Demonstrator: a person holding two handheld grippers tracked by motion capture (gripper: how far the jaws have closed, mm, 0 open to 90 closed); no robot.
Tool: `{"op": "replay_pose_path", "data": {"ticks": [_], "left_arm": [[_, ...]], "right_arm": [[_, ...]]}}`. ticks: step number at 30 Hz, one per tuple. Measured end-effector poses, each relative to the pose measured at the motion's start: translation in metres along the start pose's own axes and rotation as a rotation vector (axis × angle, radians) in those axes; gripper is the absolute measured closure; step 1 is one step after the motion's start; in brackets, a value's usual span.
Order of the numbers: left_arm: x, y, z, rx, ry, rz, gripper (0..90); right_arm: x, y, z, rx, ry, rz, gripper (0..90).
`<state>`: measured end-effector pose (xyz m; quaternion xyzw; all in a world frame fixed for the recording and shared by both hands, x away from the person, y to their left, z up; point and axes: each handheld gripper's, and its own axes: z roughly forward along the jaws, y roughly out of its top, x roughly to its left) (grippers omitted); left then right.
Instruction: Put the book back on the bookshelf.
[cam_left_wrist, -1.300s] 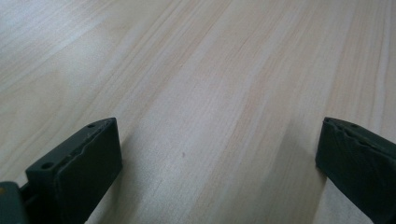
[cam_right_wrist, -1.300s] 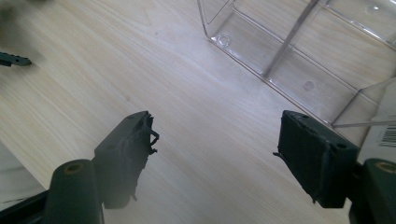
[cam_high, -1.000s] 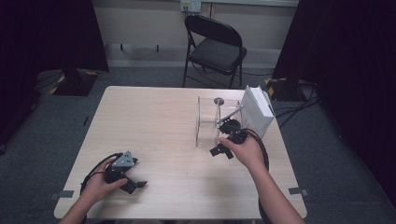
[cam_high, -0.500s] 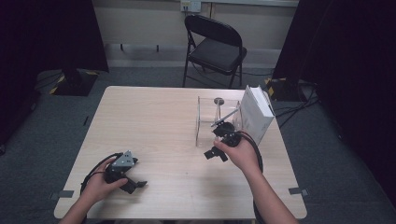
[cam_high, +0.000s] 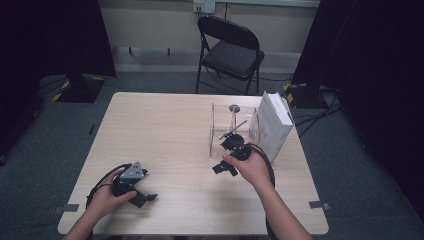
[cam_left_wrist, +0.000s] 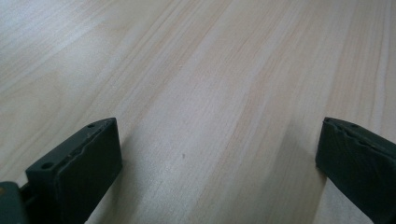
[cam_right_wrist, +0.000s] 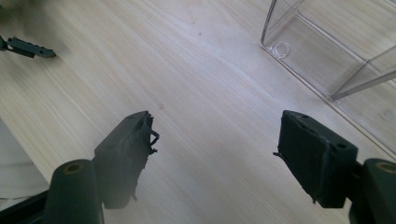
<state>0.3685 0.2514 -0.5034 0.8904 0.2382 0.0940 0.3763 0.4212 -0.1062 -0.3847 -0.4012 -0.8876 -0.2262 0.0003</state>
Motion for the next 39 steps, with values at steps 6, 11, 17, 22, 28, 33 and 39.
{"op": "replay_pose_path", "data": {"ticks": [6,11,17,22,28,33,39], "left_arm": [[0.0,0.0,0.0,0.004,0.004,0.0,0.0],[0.0,0.0,0.0,0.001,0.0,0.0,0.0],[0.0,0.0,0.0,0.004,0.004,0.001,0.0],[0.0,0.0,0.0,0.0,0.0,0.0,0.0],[0.0,0.0,0.0,0.0,0.0,0.0,0.0],[0.0,0.0,0.0,0.0,0.0,0.0,0.0],[0.0,0.0,0.0,0.003,0.004,0.0,0.0]], "right_arm": [[0.002,-0.002,0.007,0.003,0.015,-0.005,25.2],[0.004,-0.003,0.01,-0.003,0.014,-0.004,25.2],[0.006,-0.005,0.016,-0.009,0.025,-0.012,25.2],[0.01,-0.007,0.021,-0.016,0.031,-0.016,25.2],[0.015,-0.01,0.031,-0.019,0.042,-0.024,25.3],[0.02,-0.01,0.038,-0.015,0.037,-0.048,25.2],[0.024,-0.011,0.046,-0.024,0.044,-0.054,25.3]]}}
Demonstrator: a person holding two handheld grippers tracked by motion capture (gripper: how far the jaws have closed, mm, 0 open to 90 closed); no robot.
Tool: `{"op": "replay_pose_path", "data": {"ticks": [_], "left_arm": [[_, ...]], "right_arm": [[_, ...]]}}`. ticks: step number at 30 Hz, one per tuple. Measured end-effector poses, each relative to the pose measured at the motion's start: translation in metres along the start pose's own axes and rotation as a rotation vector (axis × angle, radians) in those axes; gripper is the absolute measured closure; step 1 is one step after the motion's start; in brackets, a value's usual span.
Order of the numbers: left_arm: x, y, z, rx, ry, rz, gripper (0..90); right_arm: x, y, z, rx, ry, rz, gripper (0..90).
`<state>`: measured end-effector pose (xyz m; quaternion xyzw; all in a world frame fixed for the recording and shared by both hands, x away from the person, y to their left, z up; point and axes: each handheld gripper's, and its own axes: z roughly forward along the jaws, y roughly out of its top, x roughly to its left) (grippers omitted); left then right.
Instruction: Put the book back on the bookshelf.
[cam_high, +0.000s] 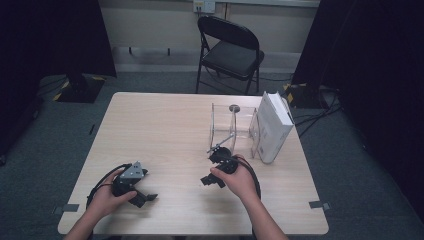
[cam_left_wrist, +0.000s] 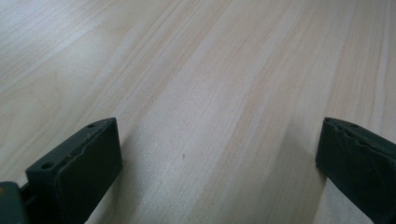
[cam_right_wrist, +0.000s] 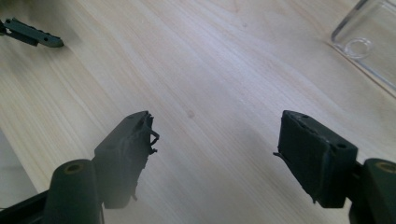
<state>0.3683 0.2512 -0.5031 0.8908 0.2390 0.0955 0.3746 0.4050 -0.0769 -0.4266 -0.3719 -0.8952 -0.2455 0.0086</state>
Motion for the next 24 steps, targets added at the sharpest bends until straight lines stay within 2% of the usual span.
{"op": "replay_pose_path", "data": {"ticks": [11,15,22,24], "left_arm": [[0.0,0.0,0.0,-0.001,-0.001,0.0,0.0],[0.0,0.0,0.0,0.001,0.0,0.0,0.0],[0.0,0.0,0.0,0.0,0.0,0.0,0.0],[0.0,0.0,0.0,0.0,0.0,0.0,0.0]], "right_arm": [[0.01,-0.004,0.024,-0.033,0.018,-0.024,25.3],[0.014,-0.006,0.032,-0.033,-0.012,-0.056,25.2],[0.019,-0.01,0.04,-0.065,-0.045,-0.091,25.2],[0.021,-0.011,0.043,-0.083,-0.05,-0.115,25.2]]}}
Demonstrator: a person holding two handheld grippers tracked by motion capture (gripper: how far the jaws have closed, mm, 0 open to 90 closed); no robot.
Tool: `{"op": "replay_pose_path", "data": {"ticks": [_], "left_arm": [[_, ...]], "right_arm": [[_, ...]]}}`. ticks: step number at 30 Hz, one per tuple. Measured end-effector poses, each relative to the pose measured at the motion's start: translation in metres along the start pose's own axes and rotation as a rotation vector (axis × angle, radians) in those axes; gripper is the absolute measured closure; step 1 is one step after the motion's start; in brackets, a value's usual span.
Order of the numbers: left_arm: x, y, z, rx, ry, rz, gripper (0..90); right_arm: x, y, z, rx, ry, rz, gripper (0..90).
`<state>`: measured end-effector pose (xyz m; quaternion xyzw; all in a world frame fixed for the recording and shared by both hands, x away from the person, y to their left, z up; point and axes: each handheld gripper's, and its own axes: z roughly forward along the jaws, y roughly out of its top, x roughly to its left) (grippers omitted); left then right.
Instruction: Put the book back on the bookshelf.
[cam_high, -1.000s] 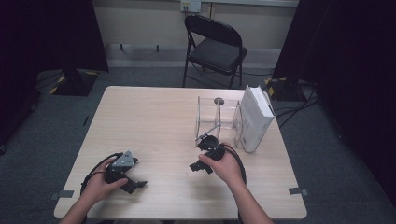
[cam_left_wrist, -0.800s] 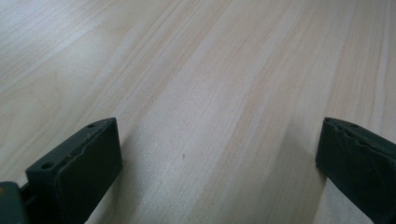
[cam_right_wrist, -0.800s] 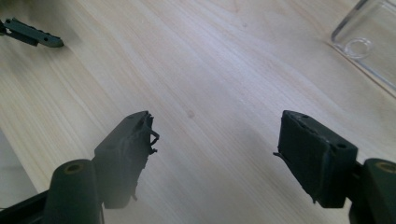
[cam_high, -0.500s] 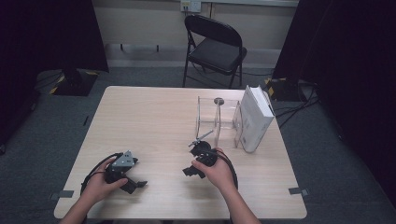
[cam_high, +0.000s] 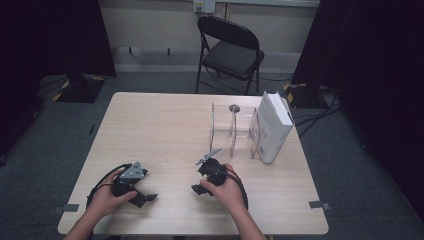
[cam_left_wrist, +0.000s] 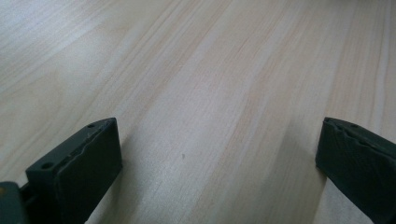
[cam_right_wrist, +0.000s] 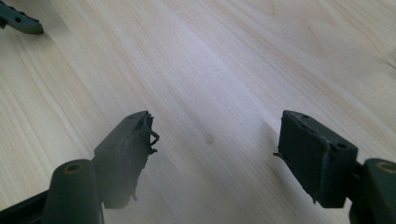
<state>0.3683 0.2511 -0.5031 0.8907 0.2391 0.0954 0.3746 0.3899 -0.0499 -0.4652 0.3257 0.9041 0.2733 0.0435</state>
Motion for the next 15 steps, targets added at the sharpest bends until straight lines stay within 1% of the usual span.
{"op": "replay_pose_path", "data": {"ticks": [1,2,4,5,7,9,11,12,14,15], "left_arm": [[0.0,0.0,0.0,0.0,0.0,0.0,0.0],[0.0,0.0,0.0,0.001,0.0,0.0,0.0],[0.0,0.0,0.0,-0.001,0.0,0.001,0.0],[0.0,0.0,0.0,-0.001,-0.001,0.0,0.0],[0.0,0.0,0.0,-0.001,-0.001,0.0,0.0],[0.0,0.0,0.0,0.0,0.0,0.001,0.0],[0.0,0.0,0.0,0.001,0.001,0.001,0.0],[0.0,0.0,0.0,0.001,-0.001,0.001,0.0],[0.0,0.0,0.0,-0.001,-0.003,0.002,0.0],[0.0,0.0,0.001,-0.001,-0.003,0.003,0.0]], "right_arm": [[0.002,-0.001,0.001,0.0,-0.004,-0.001,25.2],[0.003,-0.001,0.003,-0.01,-0.016,-0.021,25.1],[0.005,-0.002,0.006,-0.014,-0.03,-0.037,25.2],[0.006,-0.003,0.007,-0.014,-0.03,-0.039,25.0],[0.007,-0.004,0.01,-0.032,-0.028,-0.043,24.8],[0.009,-0.006,0.013,-0.03,-0.023,-0.052,24.0],[0.01,-0.007,0.014,-0.045,-0.031,-0.061,22.7],[0.011,-0.008,0.015,-0.05,-0.031,-0.075,22.2],[0.011,-0.008,0.016,-0.057,-0.033,-0.077,21.2],[0.012,-0.009,0.017,-0.063,-0.035,-0.086,20.2]]}}
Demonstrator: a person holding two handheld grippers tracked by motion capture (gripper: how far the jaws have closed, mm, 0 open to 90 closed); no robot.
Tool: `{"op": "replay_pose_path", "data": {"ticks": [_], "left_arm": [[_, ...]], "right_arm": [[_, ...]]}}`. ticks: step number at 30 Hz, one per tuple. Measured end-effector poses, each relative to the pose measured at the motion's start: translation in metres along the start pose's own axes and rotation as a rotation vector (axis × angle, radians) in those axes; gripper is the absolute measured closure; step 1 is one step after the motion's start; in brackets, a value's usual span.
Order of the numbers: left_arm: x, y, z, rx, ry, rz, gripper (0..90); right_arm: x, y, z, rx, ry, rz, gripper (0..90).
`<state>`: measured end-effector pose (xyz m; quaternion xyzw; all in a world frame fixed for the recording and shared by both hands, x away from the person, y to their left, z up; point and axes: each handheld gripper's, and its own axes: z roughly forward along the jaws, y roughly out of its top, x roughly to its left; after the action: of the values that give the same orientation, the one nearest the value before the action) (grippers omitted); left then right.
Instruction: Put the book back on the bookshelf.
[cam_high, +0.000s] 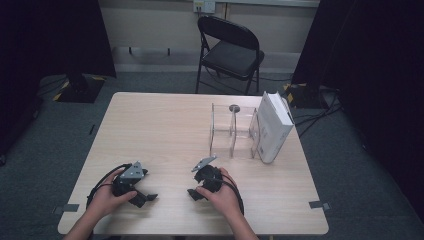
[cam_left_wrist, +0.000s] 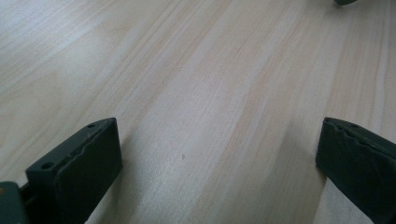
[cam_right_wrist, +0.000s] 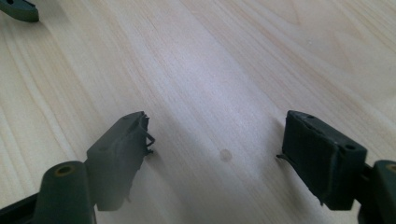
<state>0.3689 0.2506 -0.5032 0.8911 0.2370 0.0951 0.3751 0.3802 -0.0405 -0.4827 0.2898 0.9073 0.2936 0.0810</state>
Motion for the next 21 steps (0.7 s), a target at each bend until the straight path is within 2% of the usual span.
{"op": "replay_pose_path", "data": {"ticks": [7,12,17,21], "left_arm": [[0.0,0.0,0.0,0.0,0.0,0.001,0.0],[0.0,0.0,0.0,-0.002,-0.004,0.0,0.0],[0.0,0.0,0.0,0.0,0.0,0.001,0.0],[0.0,0.0,0.0,-0.001,0.0,0.001,0.0]], "right_arm": [[0.004,-0.006,0.004,-0.062,-0.014,-0.023,15.3],[0.004,-0.012,0.005,-0.114,-0.021,-0.021,14.5],[0.005,-0.02,0.008,-0.192,-0.026,-0.01,14.0],[0.005,-0.021,0.008,-0.198,-0.03,-0.002,14.0]]}}
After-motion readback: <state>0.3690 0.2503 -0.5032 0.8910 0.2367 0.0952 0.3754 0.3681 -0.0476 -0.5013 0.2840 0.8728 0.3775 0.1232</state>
